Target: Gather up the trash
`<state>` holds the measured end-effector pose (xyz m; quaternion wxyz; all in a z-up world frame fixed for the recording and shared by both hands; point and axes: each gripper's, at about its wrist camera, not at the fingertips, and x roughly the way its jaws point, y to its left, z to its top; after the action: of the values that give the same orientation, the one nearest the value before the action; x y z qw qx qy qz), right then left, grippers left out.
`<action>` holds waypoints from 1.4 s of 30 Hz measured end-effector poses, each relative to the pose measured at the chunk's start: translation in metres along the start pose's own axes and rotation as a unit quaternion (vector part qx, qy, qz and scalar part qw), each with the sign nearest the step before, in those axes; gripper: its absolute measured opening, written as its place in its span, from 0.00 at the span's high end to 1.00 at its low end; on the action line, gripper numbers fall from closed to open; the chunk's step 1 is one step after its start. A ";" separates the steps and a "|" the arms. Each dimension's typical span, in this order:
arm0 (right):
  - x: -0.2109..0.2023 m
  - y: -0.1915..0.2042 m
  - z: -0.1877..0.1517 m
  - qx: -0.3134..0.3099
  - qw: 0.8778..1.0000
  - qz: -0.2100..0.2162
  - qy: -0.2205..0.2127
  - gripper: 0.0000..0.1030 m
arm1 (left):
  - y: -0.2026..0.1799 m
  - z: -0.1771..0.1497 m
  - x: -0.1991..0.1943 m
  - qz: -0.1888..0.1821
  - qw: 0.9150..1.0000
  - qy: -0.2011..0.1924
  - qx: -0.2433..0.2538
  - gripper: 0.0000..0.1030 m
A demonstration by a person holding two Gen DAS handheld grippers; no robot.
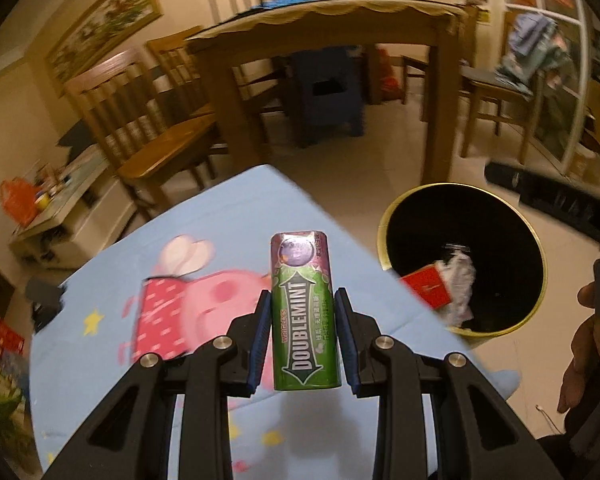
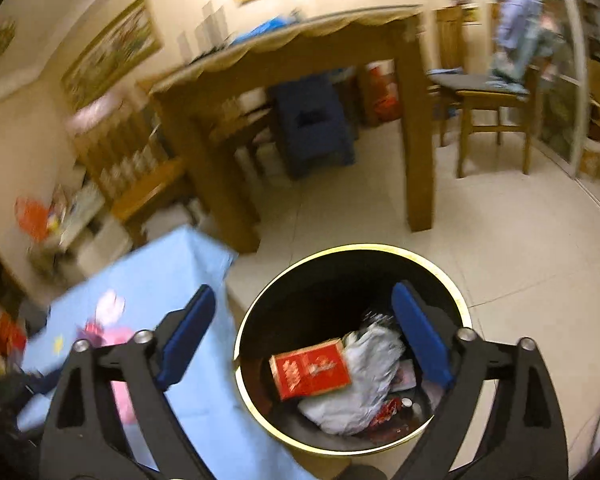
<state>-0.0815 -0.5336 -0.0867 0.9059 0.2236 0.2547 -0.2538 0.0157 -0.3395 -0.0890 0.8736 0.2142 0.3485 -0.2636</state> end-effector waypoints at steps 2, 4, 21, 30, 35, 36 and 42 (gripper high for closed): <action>-0.009 -0.020 0.004 0.033 0.999 -0.010 -0.019 0.08 | -0.017 0.008 0.010 -0.013 1.000 0.001 0.013 0.71; -0.017 -0.038 0.007 0.063 0.997 -0.016 -0.032 0.08 | -0.037 0.016 0.020 -0.031 0.999 0.002 0.027 0.71; -0.017 -0.043 0.012 0.062 0.997 -0.045 -0.030 0.06 | -0.047 0.023 0.015 -0.044 0.998 -0.011 0.032 0.49; 0.017 0.069 -0.022 -0.086 0.995 -0.033 0.041 0.06 | 0.063 -0.018 -0.036 0.040 0.997 -0.027 -0.054 0.34; 0.004 0.149 -0.063 -0.147 0.986 0.009 0.079 0.05 | 0.122 -0.046 -0.067 0.120 0.988 -0.034 -0.095 0.07; -0.003 0.163 -0.070 -0.152 0.985 0.023 0.082 0.05 | 0.136 -0.054 -0.077 0.139 0.984 -0.039 -0.103 0.07; -0.080 0.249 -0.065 -0.178 0.978 0.096 0.043 0.05 | 0.187 -0.085 -0.126 0.178 0.973 -0.045 -0.139 0.07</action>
<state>-0.0206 -0.2796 -0.0224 0.9395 0.0929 0.3121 -0.1065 0.0101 -0.1090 -0.0187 0.9426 0.1367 0.2983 -0.0622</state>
